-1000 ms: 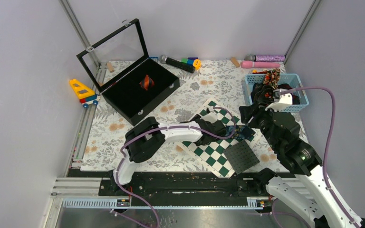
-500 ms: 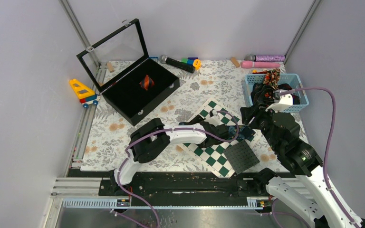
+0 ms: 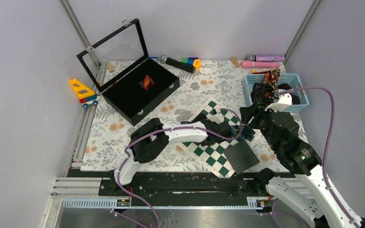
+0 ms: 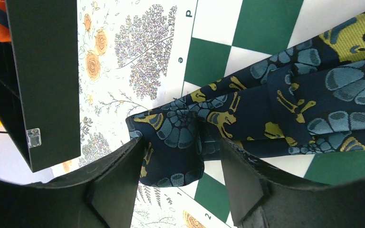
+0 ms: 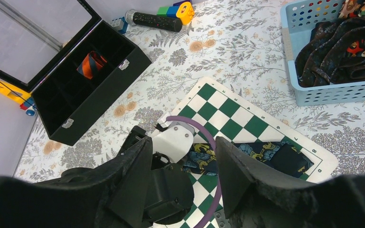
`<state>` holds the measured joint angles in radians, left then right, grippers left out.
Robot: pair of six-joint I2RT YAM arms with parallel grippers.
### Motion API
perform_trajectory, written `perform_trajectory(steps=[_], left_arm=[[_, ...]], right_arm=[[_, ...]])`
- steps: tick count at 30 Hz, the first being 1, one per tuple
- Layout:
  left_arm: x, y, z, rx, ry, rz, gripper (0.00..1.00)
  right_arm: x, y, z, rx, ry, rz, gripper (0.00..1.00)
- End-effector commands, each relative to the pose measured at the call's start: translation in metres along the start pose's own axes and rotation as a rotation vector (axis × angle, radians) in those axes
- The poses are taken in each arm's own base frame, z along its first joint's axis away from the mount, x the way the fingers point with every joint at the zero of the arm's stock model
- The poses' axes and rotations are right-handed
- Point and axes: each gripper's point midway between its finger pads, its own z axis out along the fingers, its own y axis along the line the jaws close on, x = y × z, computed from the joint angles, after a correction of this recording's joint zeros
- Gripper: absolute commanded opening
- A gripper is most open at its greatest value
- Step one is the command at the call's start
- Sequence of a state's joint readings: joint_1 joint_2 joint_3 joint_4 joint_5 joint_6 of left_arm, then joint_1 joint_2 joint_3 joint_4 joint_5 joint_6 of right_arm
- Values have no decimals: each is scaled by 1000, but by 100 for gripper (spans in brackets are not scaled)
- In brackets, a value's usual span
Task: Roll the ties
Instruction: Roll the tie at the center of the board.
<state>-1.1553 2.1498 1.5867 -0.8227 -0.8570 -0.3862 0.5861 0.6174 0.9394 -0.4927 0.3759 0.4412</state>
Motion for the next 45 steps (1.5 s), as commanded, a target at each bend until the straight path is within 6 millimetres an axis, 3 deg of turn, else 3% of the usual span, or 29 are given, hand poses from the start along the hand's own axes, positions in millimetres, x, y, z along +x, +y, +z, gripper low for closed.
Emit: perform_trajectory(steps=[1,8,15,20,28,32,39,45], left_arm=[[-23,9,-21,42,-53,-47,62],[-24,7,-25,67,-51,-71,62],[-22,-8,-25,132,-37,-89,61],[-20,-15,-23,163,-31,-93,55],[-18,-13,-21,146,-29,-105,56],[-25,-4,-25,143,-48,-121,57],[-46,12,-40,152,-100,-157,59],[-58,29,-52,158,-135,-186,61]], right_arm=[[-7,-1,-1,13,-17,4,59],[-5,2,1,-1,-2,0,59],[-5,4,2,-6,1,5,59],[-4,4,1,-7,2,4,59],[-6,5,1,-10,0,3,59],[-22,9,-4,-15,-35,4,59],[-80,29,-21,-59,-142,19,59],[-86,36,-20,-73,-141,26,60]])
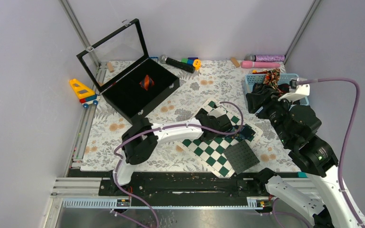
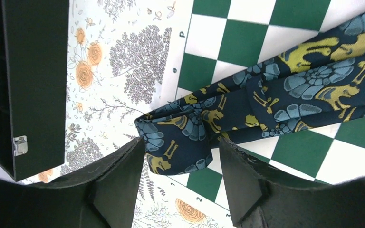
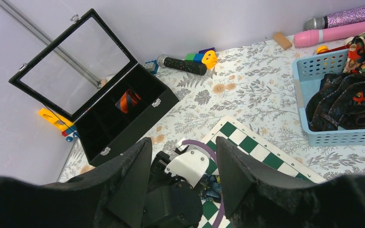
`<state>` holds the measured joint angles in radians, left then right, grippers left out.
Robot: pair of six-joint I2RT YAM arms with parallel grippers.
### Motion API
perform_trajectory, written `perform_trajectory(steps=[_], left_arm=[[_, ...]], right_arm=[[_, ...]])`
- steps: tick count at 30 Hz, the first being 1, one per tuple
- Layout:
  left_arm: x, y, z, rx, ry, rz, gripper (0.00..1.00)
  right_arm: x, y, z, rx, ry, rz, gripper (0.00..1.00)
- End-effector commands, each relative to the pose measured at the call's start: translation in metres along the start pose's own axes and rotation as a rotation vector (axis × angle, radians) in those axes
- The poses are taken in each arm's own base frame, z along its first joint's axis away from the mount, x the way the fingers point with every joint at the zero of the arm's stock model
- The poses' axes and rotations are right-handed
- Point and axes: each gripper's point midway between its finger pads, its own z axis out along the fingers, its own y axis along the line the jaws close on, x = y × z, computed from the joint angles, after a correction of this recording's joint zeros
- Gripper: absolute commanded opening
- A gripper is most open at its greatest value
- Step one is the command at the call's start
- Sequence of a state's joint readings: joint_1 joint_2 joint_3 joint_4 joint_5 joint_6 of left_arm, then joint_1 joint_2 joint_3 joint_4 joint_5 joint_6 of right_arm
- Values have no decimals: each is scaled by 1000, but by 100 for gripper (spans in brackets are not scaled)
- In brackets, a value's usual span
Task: Roll the ties
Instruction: Roll the tie at the center of the board.
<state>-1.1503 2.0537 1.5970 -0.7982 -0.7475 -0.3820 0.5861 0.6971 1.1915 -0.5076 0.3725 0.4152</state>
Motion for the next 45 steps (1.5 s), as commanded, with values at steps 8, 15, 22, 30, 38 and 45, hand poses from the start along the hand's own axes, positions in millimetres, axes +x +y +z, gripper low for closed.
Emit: perform_trajectory(steps=[8,15,22,30,38,45], left_arm=[[-41,50,-45,107,-127,-251,61],[-28,107,-49,230,-187,-571,64],[-15,147,-54,440,-369,-867,79],[0,149,-41,581,-467,-1018,85],[-2,123,-31,749,-461,-1035,85],[7,106,-14,772,-410,-992,84]], right_arm=[[3,0,10,62,69,43,59],[43,6,35,49,235,45,59],[149,76,61,-329,644,156,59],[245,74,95,-311,833,274,62],[305,70,119,-257,912,319,53],[328,52,130,-157,921,305,48]])
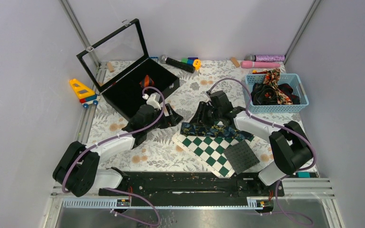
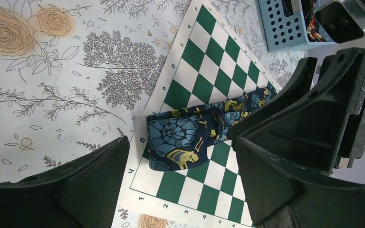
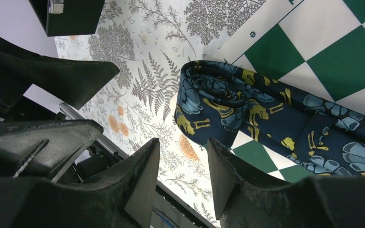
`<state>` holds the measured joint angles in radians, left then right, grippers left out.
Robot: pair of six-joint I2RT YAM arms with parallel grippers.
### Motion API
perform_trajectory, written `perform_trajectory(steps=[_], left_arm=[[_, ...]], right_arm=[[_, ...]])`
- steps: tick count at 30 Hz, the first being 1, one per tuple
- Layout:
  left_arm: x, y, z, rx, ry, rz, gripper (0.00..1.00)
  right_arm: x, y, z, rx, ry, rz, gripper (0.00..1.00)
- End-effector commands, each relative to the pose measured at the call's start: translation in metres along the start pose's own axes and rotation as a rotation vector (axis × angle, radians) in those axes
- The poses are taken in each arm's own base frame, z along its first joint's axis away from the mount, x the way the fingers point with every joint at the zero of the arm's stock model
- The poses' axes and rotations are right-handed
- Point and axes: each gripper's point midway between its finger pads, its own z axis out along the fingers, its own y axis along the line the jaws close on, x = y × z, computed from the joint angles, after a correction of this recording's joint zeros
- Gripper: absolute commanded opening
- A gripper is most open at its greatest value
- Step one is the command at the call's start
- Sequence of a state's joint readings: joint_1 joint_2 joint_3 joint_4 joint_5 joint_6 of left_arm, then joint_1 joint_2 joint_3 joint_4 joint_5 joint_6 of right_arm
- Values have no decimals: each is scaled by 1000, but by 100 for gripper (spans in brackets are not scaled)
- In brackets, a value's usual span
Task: Roll the ties
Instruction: Roll the tie at the center of the board.
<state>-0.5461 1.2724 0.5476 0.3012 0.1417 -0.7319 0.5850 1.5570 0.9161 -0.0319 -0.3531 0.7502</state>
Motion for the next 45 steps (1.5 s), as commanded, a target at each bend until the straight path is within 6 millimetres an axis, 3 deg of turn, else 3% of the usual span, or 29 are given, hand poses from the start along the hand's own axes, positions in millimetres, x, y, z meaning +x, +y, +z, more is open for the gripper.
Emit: perform_trajectory(steps=[1,7,16,33,45], left_arm=[[-6,-17,5,101,-23,21,84],[8,-3,16,76,6,-1,82],[26,4,28,97,57,-25,76],[44,12,39,105,114,-46,72],[48,3,47,148,121,-64,72]], right_arm=[[-7,-2,10,9,-38,4,48],[-5,-18,18,71,-38,20,47],[1,-22,24,74,-9,31,42],[9,-44,35,139,11,51,35],[14,-51,35,169,34,49,35]])
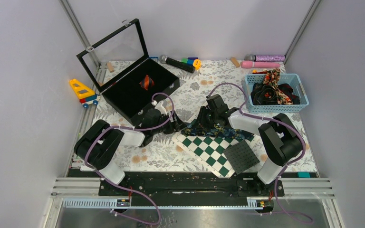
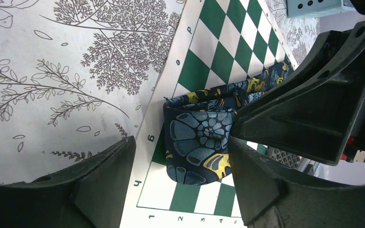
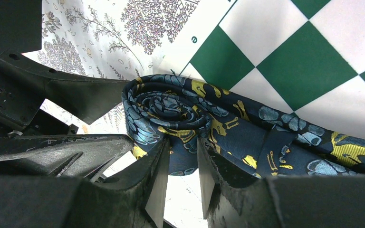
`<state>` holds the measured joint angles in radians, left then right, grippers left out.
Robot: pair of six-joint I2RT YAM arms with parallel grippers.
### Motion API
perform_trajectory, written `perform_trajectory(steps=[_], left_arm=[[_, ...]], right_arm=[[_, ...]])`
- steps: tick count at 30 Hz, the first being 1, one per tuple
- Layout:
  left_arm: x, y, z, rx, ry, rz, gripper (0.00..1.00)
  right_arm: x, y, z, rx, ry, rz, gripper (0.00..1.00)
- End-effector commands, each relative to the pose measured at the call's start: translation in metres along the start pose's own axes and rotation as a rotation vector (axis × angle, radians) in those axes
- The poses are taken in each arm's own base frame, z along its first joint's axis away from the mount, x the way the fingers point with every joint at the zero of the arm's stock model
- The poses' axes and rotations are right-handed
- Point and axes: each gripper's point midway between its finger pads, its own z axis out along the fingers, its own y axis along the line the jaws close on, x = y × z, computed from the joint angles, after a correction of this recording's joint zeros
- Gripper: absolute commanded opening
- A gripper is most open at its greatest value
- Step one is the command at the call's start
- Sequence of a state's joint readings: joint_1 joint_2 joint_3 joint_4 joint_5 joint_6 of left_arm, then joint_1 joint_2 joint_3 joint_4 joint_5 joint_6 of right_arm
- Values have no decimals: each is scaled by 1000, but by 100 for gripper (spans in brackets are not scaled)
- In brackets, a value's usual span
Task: Roll the ties
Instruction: Roll the tie at the center of the board.
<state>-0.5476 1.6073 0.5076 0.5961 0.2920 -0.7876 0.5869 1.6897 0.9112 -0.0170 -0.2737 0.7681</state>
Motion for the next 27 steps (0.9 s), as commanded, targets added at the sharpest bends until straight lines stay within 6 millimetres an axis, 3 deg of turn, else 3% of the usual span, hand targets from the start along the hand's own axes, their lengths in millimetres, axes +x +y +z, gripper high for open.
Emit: perform_trajectory(steps=[1,16,27], left_arm=[[-11,-24,5,97,-35,18,72],[0,-33,14,129,-38,-21,70],[7,-31,20,145,-29,-41,62]], right_arm=[[4,-6,4,29,9,-6,35],[4,-5,6,22,17,-8,35],[6,-5,6,21,24,-8,35]])
